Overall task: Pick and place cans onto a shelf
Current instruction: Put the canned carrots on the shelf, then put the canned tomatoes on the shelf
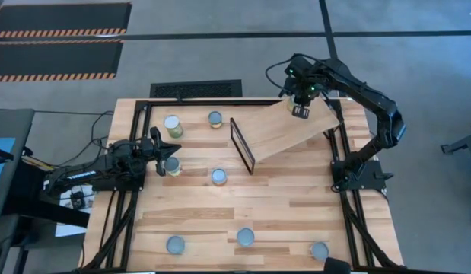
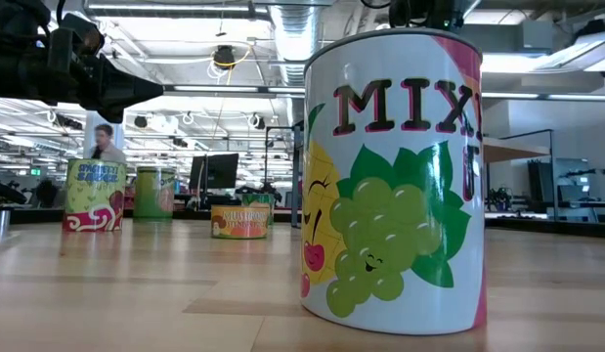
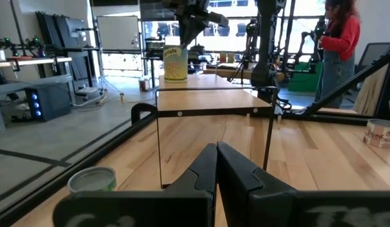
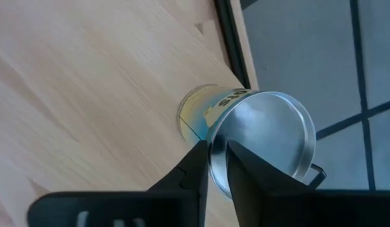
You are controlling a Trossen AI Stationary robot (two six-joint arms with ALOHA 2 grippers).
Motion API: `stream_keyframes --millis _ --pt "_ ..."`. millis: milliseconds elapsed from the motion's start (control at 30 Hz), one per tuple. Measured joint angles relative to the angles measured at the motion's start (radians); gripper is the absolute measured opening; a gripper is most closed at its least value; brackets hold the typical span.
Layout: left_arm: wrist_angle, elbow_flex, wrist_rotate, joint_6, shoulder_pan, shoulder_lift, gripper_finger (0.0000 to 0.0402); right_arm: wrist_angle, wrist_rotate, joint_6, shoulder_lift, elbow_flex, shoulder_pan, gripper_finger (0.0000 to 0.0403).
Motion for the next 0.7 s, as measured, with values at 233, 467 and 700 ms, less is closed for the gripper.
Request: stream_keyframes --millis 233,467,700 --pt "0.0 0.0 0.0 0.0 0.0 0.0 0.0 0.003 0.032 0.011 -0.011 0.0 0.019 0.0107" --pt "0.001 0.0 -0.023 0.014 0.0 0.0 0.0 -0.005 0.032 0.018 -0.061 0.04 0.073 0.0102" --pt "0.001 0.0 -0.023 0.011 0.0 0.0 0.0 0.066 0.022 0.102 -0.205 0.025 0.17 0.0052"
